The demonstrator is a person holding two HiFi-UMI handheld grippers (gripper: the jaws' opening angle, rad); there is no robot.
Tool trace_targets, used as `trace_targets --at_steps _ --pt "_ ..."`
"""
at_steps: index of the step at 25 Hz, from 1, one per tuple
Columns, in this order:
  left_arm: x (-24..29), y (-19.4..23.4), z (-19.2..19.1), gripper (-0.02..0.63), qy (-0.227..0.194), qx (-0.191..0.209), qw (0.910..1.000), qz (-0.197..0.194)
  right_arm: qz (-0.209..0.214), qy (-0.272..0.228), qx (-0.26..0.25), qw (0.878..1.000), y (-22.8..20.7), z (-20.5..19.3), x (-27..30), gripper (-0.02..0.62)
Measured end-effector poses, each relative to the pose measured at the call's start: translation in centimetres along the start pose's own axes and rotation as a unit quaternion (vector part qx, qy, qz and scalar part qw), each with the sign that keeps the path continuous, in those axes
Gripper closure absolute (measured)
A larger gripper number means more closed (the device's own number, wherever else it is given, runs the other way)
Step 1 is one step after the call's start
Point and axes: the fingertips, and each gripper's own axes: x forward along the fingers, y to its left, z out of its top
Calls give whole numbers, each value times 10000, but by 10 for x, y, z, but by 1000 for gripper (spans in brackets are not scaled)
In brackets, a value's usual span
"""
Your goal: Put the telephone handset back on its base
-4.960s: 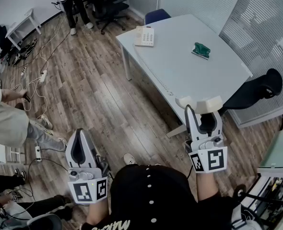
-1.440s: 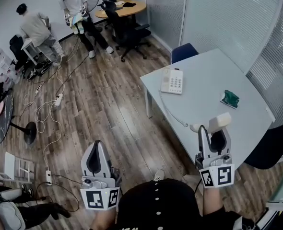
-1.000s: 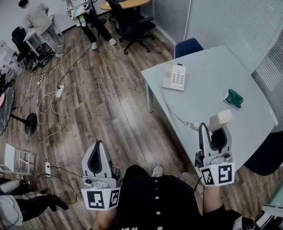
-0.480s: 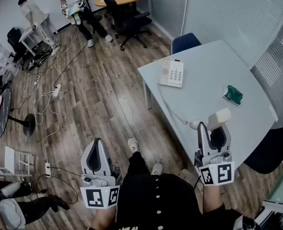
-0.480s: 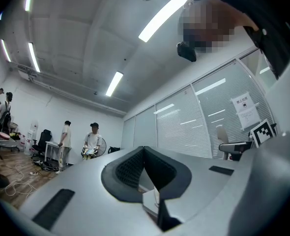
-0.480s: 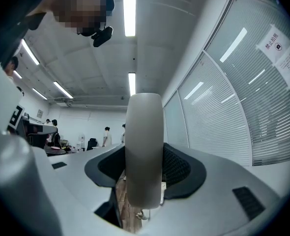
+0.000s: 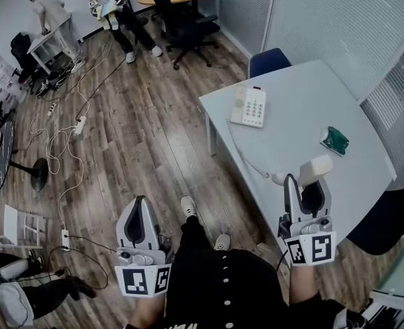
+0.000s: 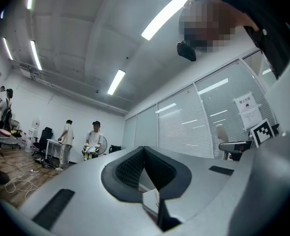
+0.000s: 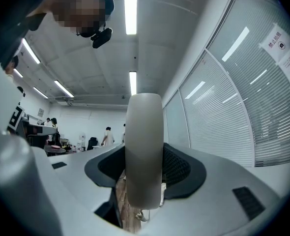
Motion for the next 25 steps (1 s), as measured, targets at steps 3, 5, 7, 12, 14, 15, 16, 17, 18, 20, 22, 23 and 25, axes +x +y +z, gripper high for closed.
trace_targets --at_steps 3,5,7,12,14,15,16,17,18,20,22,23,25 --pt "3 4 -2 592 -48 5 10000 -11 5 2 -18 10000 3 -4 4 356" --pt "8 7 -3 592 -81 14 10000 -19 -16 -13 -17 10000 3 -4 9 356" --pt "16 9 -4 592 -88 0 10000 -26 -40 -36 -26 10000 0 -3 16 356" --pt "39 17 -6 592 -123 -19 9999 -77 -120 -74 -73 9999 -6 -2 33 356" --pt "48 20 -6 592 -133 -15 9998 -121 -167 -94 -65 9998 -7 -2 41 356" --pt "54 22 -5 592 -133 -11 9998 -143 -187 -102 -61 9998 -7 -2 46 356" --pt "59 24 -5 592 -130 -6 9998 -163 -203 -105 -55 9997 -7 -2 51 356" --pt "65 26 -6 592 -123 -2 9998 -178 -216 -99 -49 9997 -7 -3 56 356" --pt "71 29 -6 592 -111 2 9998 -191 -226 -87 -41 9997 -7 -5 61 356" --pt "82 33 -10 592 -66 0 9998 -210 -251 -54 -22 9997 -8 -9 72 356" --pt "95 37 -13 591 -21 -8 9997 -232 -279 -20 -10 9996 -10 -12 83 356" --pt "100 39 -15 592 -5 -12 9997 -244 -294 -7 -8 9996 -11 -14 89 356" --pt "111 44 -17 592 20 -22 9996 -268 -323 15 -7 9995 -11 -16 98 356"
